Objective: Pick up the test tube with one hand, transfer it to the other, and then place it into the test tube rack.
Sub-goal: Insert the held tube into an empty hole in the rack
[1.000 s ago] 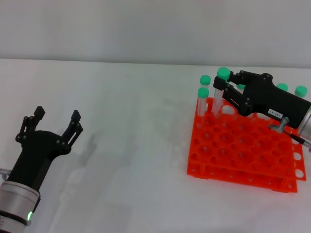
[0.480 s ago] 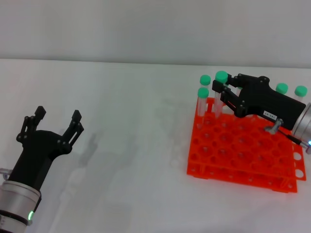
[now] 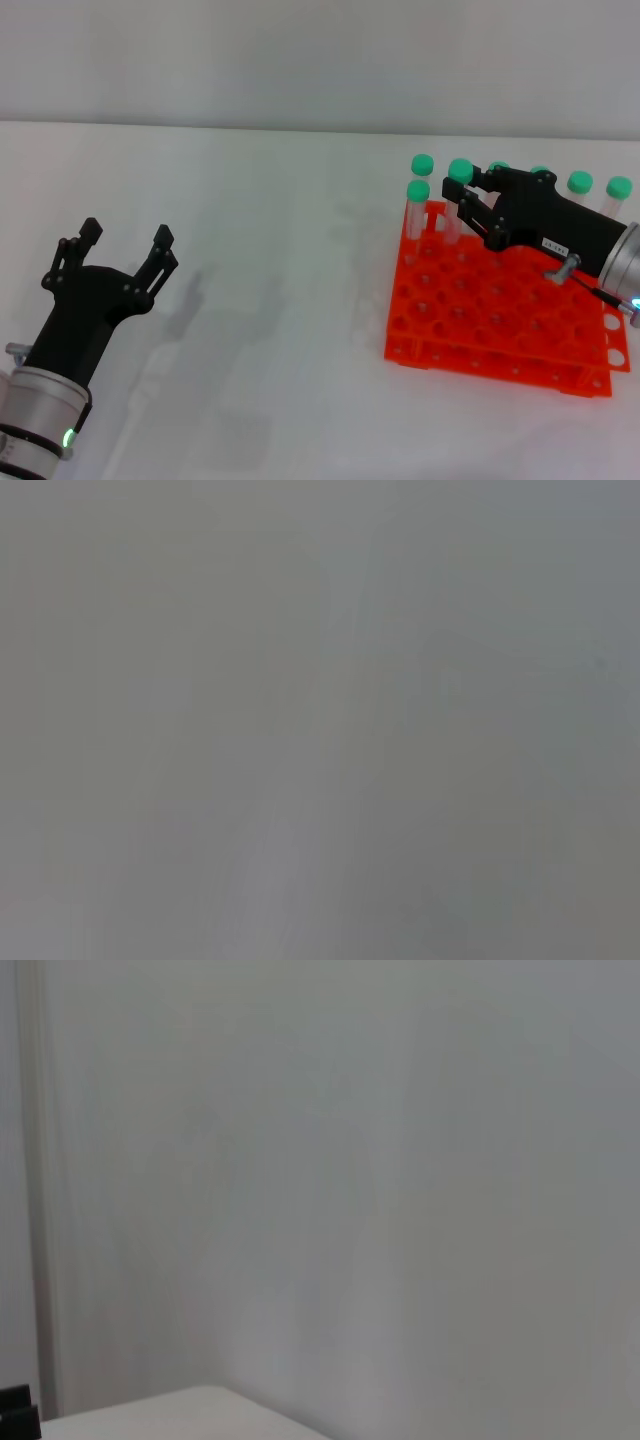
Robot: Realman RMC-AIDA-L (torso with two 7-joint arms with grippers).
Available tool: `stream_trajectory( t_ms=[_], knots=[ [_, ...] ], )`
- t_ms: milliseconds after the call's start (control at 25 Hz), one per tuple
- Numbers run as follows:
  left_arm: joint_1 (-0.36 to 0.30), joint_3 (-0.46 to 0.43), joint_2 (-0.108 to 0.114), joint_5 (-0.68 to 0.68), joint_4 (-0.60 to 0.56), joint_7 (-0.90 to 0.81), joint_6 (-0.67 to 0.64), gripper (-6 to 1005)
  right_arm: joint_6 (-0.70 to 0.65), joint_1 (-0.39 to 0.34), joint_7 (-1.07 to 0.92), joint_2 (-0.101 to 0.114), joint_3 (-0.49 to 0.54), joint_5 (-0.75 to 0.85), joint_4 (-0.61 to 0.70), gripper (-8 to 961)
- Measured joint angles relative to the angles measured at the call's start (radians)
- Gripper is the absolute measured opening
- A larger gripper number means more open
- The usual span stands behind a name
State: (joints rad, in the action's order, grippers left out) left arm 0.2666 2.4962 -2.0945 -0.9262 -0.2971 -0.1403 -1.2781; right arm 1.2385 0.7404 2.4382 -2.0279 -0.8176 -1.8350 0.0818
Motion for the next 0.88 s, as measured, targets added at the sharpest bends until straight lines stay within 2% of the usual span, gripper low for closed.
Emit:
stream_trajectory(
  t_ms=[640,840,880],
  knots=[
    [0.011,-0.001,0.001,-0.002,0.002,-0.01,0.0,888,-0.081,0.003,-0.012,0.0,-0.052,0.014,-0.007,243],
    [0.011,0.0,0.001,-0.002,0.003,-0.01,0.0,888,-0.073,-0.008,-0.03,0.001,-0.052,0.013,-0.004,356],
    [0.011,0.0,0.001,-0.002,0.003,-0.01,0.0,888,-0.066,-0.011,-0.036,0.002,-0.052,0.012,-0.003,421]
  ],
)
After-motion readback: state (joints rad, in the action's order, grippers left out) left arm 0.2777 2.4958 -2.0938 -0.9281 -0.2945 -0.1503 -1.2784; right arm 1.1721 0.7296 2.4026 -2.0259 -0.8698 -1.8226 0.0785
